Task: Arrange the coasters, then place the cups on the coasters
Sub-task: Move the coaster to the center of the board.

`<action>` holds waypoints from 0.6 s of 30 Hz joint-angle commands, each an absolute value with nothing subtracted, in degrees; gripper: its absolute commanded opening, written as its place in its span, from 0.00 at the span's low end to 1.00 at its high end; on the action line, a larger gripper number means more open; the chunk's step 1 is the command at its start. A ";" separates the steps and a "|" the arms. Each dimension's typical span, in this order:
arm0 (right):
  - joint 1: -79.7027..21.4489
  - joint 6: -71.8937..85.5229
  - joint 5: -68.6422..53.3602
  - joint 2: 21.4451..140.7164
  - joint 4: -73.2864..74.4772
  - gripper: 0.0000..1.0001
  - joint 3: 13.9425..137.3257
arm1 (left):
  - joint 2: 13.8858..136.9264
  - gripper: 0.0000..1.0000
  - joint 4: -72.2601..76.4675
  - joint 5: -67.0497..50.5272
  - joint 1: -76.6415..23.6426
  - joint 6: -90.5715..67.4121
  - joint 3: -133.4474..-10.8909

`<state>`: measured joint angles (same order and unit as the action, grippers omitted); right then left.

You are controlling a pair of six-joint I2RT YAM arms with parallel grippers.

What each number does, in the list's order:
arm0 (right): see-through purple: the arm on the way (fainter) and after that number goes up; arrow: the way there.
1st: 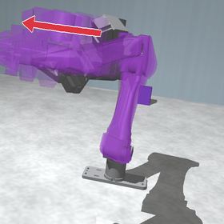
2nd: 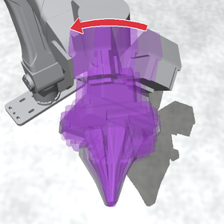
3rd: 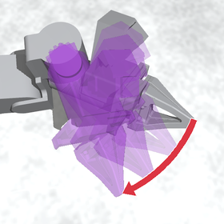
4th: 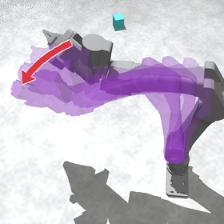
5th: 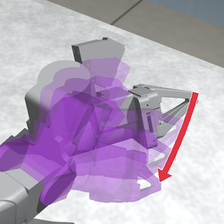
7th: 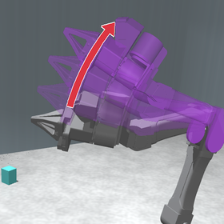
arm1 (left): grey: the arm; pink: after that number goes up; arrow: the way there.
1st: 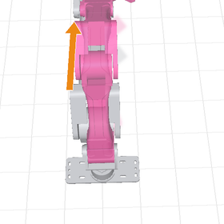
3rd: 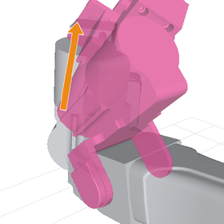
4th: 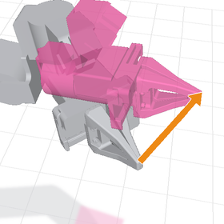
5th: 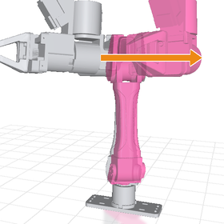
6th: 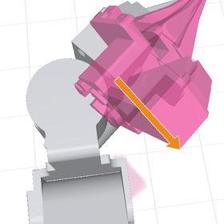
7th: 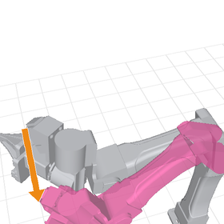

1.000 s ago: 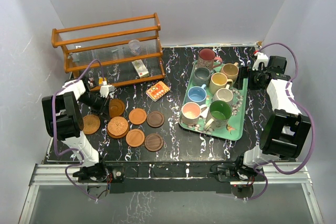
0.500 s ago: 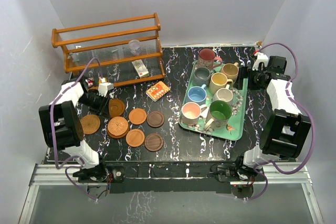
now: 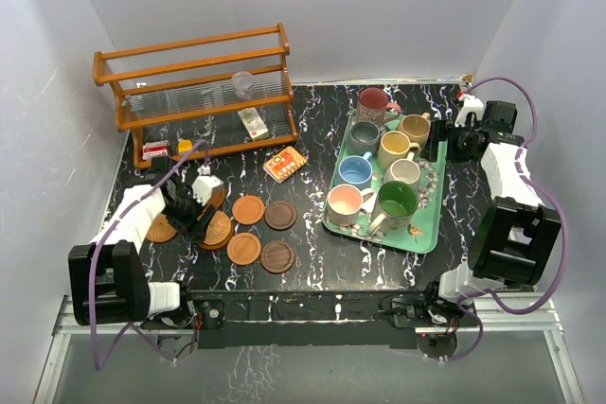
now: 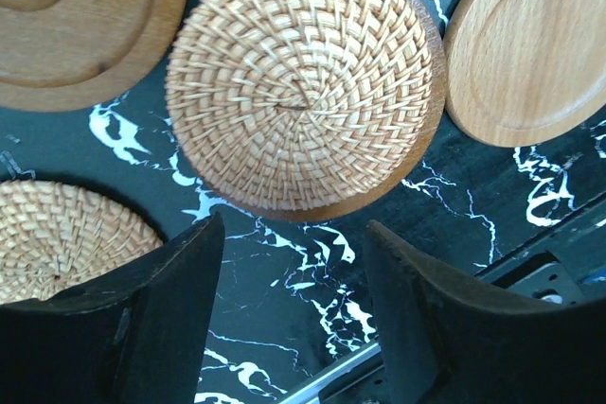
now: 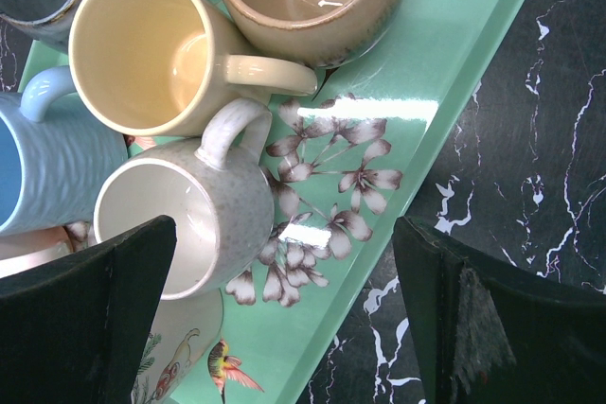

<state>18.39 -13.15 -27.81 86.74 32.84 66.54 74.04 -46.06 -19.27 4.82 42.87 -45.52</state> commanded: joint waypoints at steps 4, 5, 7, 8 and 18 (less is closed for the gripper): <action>18.46 -12.89 -28.95 86.06 31.38 0.98 67.59 | 72.70 0.65 -40.01 -13.35 0.31 42.59 -42.11; 18.46 -12.92 -28.92 86.08 31.38 0.98 67.59 | 72.80 0.66 -39.77 -13.22 0.08 42.47 -42.08; 18.46 -12.92 -28.84 86.11 31.42 0.98 67.59 | 72.93 0.67 -39.52 -13.03 -0.20 42.51 -41.66; 18.41 -12.92 -28.83 86.20 31.38 0.98 67.59 | 72.95 0.68 -39.28 -12.82 -0.38 42.53 -41.41; 18.46 -12.85 -28.81 86.57 31.38 0.98 67.59 | 73.66 0.72 -37.05 -11.49 -2.83 42.33 -39.78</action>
